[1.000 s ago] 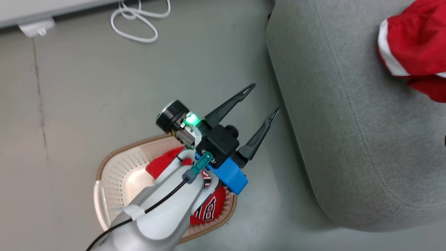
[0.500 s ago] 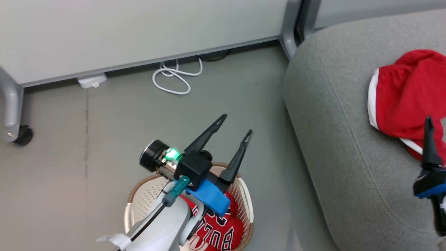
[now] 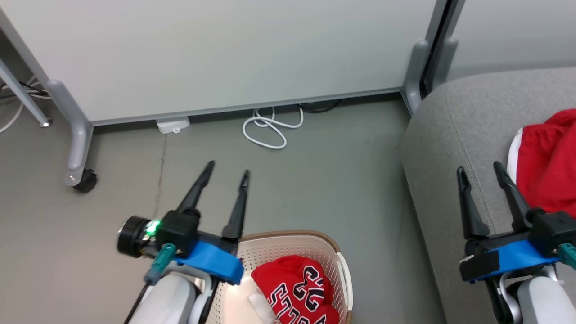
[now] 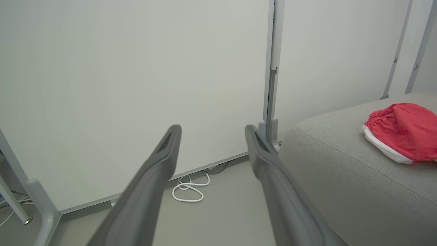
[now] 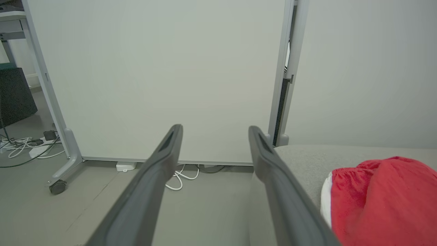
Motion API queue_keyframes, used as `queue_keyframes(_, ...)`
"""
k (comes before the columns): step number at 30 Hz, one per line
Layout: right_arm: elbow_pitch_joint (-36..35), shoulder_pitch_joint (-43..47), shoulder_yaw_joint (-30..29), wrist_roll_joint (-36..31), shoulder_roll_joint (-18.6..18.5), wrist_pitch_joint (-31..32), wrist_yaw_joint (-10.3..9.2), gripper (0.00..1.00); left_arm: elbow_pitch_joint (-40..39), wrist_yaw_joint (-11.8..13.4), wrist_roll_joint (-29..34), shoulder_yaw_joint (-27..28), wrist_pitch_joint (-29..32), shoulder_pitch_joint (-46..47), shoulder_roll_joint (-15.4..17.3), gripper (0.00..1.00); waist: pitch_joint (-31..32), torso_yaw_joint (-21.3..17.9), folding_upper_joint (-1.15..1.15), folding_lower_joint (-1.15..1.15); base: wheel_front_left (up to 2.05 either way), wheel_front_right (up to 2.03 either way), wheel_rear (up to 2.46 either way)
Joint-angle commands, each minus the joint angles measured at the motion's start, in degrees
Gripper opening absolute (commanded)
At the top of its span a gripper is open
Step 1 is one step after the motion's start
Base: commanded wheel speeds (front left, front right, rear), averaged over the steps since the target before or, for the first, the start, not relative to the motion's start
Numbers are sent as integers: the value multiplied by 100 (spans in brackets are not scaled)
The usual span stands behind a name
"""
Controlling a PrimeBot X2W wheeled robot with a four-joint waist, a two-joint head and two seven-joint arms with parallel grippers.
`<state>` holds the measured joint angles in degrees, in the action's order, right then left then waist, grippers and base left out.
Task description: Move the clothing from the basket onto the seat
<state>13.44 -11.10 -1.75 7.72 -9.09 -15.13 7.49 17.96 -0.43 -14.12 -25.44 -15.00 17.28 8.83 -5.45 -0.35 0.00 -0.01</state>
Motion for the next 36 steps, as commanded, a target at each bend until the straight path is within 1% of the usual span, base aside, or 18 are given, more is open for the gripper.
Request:
queue_keyframes(1,-65,113,49,-30,38,-4,2,100,-59,53,-3,152,-27,-141,41,100,123,99,0,1,0,0,0)
queue_keyframes(10,-348,496,189,-229,307,-4,2,100,-269,93,107,906,-27,-805,96,100,485,148,0,1,0,0,0)
queue_keyframes(17,-493,826,73,-406,442,-4,1,100,-388,38,221,1302,-27,-1131,26,100,570,98,0,1,0,0,0)
queue_keyframes(25,-592,1104,-20,-445,572,-4,2,100,-454,-107,381,1539,-27,-1366,-88,100,622,86,0,1,0,0,0)
queue_keyframes(36,-569,1190,-53,-461,620,-4,2,100,-441,-248,556,1722,-27,-1425,-238,100,643,114,0,1,0,0,0)
